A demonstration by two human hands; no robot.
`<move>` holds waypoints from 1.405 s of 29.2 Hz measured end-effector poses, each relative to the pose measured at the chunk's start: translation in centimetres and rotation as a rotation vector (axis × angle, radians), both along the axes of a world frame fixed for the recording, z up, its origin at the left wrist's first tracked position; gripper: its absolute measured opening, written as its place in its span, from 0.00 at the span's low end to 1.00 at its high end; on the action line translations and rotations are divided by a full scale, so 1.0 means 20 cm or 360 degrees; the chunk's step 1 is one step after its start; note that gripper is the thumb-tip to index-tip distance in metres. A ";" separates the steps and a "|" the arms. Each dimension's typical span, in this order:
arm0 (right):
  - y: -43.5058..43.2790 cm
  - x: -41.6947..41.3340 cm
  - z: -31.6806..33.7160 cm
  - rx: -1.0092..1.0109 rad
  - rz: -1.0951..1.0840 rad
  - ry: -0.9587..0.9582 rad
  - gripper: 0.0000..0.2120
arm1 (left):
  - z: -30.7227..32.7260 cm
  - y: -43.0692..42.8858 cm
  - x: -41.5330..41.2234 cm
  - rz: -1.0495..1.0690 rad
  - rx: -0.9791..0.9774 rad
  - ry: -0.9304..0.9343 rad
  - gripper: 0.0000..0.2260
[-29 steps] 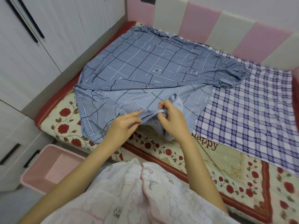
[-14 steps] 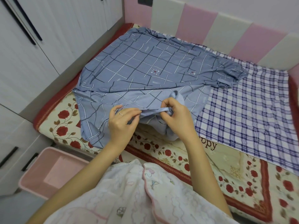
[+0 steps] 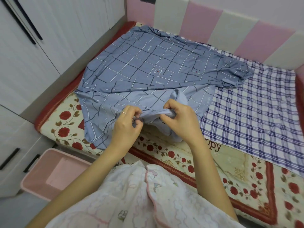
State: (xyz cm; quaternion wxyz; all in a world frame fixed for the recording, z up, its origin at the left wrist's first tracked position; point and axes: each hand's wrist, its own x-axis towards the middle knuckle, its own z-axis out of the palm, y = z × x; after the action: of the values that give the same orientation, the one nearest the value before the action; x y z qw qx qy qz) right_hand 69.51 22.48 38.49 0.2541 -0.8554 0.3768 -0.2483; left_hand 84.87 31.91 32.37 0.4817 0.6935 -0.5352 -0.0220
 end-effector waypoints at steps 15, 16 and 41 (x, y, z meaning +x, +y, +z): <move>-0.01 -0.08 0.04 0.0633 -0.0125 -0.0794 0.16 | -0.04 -0.12 0.03 -0.0182 0.0209 0.0417 0.06; -0.02 -0.10 0.04 0.0564 -0.0180 -0.0793 0.16 | -0.03 -0.11 0.03 -0.0199 0.0169 0.0355 0.06; -0.43 -0.29 -0.15 0.0359 -0.0927 -0.0640 0.13 | -0.14 -0.40 0.33 -0.0135 0.0581 0.0090 0.13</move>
State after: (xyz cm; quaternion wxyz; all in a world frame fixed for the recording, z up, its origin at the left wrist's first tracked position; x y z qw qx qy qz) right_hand 63.73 13.97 35.57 0.3345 -0.6130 0.5719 -0.4303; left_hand 91.44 23.85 29.56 0.3612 0.7454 -0.5374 -0.1585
